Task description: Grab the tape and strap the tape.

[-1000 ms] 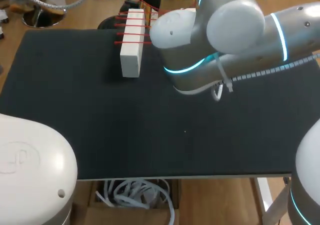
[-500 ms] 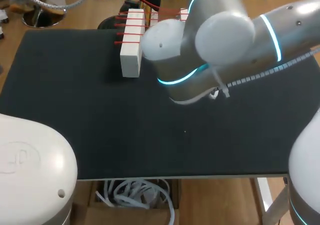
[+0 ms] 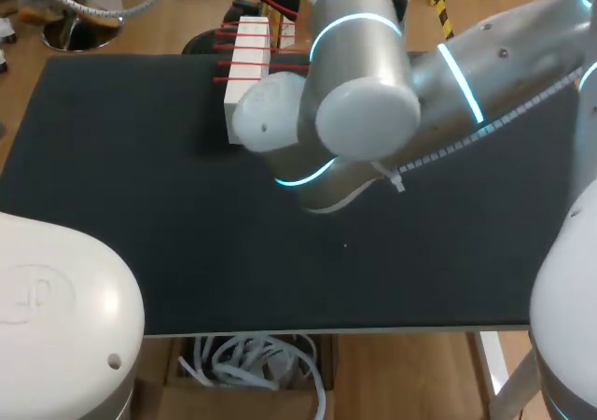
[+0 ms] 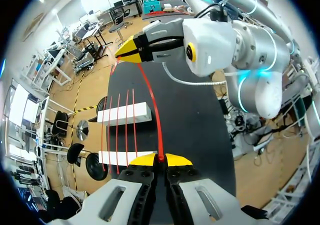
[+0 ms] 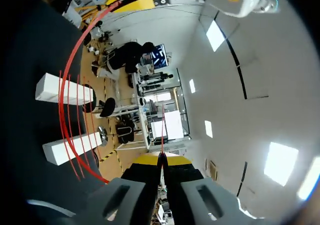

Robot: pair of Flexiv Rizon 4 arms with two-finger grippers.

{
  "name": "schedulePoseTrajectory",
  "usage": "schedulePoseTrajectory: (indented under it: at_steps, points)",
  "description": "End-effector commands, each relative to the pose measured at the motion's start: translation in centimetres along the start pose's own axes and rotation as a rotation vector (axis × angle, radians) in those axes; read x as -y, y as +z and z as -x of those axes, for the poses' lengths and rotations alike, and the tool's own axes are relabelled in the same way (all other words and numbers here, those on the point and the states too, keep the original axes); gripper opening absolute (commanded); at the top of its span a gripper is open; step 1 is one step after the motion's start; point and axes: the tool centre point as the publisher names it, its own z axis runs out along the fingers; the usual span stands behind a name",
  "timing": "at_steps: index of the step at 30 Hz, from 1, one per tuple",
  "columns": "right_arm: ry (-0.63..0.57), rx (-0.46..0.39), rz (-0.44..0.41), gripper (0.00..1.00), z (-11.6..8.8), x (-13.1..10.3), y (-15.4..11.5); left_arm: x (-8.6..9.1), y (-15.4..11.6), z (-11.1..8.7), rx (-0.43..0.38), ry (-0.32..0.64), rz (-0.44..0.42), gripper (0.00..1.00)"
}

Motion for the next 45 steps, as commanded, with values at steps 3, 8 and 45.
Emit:
schedulePoseTrajectory:
  at_steps: [3,8,45]
  points:
    - [-0.329,-0.057,0.0,0.0,-0.1,-2.2,-0.6,0.0,-0.1,0.0,-0.002,-0.001,0.004,0.0]
    - [-0.301,-0.078,0.002,0.0,0.0,-3.2,-1.1,0.0,-0.1,0.0,-0.002,-0.001,0.004,0.0]
    - [-0.33,-0.009,0.072,0.0,0.0,-7.4,-3.3,0.0,-0.1,0.0,-0.002,-0.001,0.004,0.0]
